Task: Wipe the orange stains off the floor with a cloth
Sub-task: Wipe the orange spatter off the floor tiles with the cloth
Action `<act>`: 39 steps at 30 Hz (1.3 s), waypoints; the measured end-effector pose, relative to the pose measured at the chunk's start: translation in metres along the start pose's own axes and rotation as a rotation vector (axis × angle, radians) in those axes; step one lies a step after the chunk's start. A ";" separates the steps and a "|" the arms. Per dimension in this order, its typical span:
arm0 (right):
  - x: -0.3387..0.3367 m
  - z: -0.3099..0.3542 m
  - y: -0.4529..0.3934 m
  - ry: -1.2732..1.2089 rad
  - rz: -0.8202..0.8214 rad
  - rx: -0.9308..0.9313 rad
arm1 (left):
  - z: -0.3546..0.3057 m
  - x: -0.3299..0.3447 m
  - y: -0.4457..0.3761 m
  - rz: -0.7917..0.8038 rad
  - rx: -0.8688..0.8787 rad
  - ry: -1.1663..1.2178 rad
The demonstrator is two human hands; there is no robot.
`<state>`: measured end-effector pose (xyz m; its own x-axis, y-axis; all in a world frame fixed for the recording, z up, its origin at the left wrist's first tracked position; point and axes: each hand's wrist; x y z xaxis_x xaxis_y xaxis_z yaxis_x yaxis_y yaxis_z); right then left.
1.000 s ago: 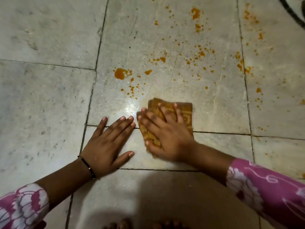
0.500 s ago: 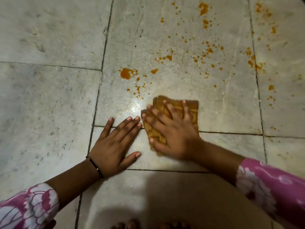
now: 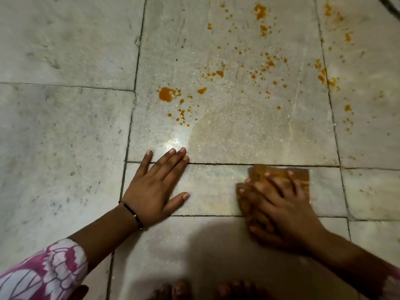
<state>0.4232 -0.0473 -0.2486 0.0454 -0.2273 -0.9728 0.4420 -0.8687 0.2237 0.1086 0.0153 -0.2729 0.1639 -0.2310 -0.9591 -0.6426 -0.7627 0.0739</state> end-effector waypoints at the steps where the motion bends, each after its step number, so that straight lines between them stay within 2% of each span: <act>1: -0.002 -0.012 -0.003 -0.007 -0.015 0.092 | 0.000 0.000 0.000 0.000 -0.001 -0.001; 4: -0.017 -0.046 -0.039 -0.049 -0.010 0.389 | 0.001 -0.001 0.001 0.011 -0.003 -0.006; 6: -0.024 -0.046 -0.072 -0.039 -0.032 0.426 | 0.000 -0.002 0.001 0.014 -0.004 -0.002; 9: -0.017 -0.004 -0.093 -0.049 0.004 0.201 | -0.001 -0.003 0.000 0.012 0.000 -0.006; 12: -0.008 0.043 -0.061 -0.011 -0.009 -0.091 | -0.001 -0.004 0.000 -0.001 -0.001 -0.005; 16: 0.001 0.024 -0.013 -0.023 0.016 -0.292 | 0.001 -0.001 0.000 -0.013 0.007 -0.004; 19: -0.005 -0.023 -0.015 0.007 -0.043 -0.213 | 0.001 -0.001 0.000 -0.009 0.006 -0.007; 22: -0.021 -0.047 -0.061 -0.007 -0.046 0.110 | 0.003 -0.001 0.001 0.000 0.004 0.004; 24: -0.028 -0.038 -0.096 -0.011 -0.054 0.228 | 0.003 -0.002 0.001 0.006 0.009 0.001; 27: -0.025 -0.003 -0.124 -0.015 -0.005 0.093 | 0.003 -0.003 0.001 0.002 0.011 -0.003; 30: -0.021 0.029 -0.105 0.026 -0.027 -0.115 | 0.004 -0.002 0.000 -0.018 0.020 -0.016; 35: -0.012 0.006 -0.045 -0.004 -0.008 -0.350 | 0.004 0.001 -0.001 -0.044 0.024 -0.009; 37: -0.013 -0.019 -0.045 0.022 -0.028 -0.372 | 0.005 0.002 0.001 -0.048 0.018 -0.005; 39: -0.020 -0.036 -0.060 0.026 -0.042 -0.241 | 0.005 0.001 0.000 -0.042 0.020 -0.002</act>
<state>0.4284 0.0254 -0.2445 0.0443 -0.1795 -0.9828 0.6447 -0.7464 0.1654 0.1053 0.0185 -0.2748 0.1891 -0.1976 -0.9619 -0.6497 -0.7597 0.0283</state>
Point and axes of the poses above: each hand's wrist, its own y-axis away from the middle knuckle, its own x-axis out of the palm, z = x × y, and after that the axes turned 4 degrees about x, right-handed
